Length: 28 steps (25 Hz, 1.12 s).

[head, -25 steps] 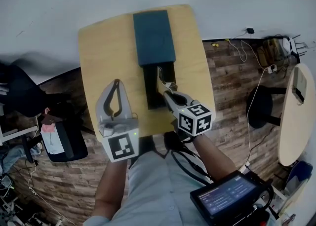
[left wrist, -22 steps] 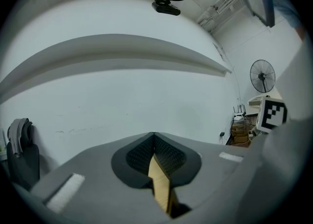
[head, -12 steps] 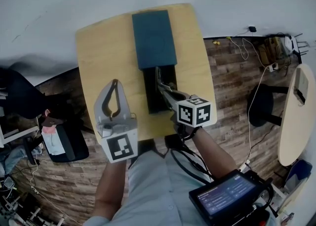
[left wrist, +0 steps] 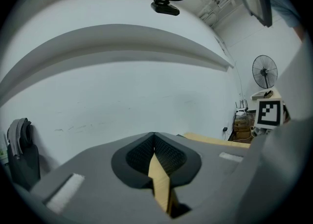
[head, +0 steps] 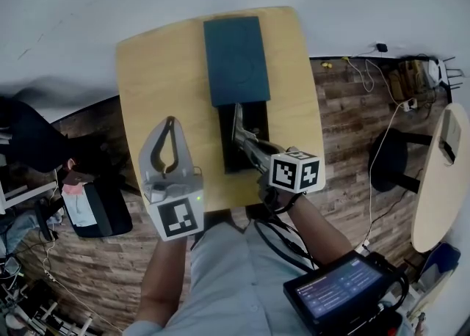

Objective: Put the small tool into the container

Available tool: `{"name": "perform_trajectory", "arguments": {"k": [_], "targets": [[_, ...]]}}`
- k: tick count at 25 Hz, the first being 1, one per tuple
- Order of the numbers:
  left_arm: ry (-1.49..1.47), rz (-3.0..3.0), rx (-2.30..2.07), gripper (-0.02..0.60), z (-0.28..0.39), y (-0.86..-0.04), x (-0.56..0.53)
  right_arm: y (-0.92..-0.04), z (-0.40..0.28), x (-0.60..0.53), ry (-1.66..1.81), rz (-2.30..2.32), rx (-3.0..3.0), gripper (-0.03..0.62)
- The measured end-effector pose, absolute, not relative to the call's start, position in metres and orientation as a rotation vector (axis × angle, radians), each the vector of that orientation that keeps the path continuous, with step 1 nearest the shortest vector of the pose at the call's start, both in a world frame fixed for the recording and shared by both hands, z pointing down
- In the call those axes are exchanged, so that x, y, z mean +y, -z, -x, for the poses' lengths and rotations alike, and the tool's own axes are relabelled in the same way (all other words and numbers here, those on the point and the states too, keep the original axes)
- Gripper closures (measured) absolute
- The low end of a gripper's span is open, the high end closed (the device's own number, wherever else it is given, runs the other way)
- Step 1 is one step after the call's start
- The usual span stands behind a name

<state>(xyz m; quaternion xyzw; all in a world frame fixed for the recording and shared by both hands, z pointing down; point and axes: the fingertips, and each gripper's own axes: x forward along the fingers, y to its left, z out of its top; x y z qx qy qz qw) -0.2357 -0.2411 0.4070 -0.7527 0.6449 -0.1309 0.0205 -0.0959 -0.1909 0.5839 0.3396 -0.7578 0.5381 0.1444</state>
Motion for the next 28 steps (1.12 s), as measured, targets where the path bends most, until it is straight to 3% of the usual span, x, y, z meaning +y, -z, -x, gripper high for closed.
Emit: {"name": "perform_trajectory", "arguments": {"k": [16,28], "targets": [[0.386,2.34,1.957,0.571,0.214,-0.398,-0.242,-0.585,0.079,-0.185,-1.78,-1.08,-2.114,0.589],[0.401,2.309,1.989,0.571,0.236,-0.397,-0.24,-0.599,0.093,-0.202,-1.772,-1.065,-2.021,0.588]]}}
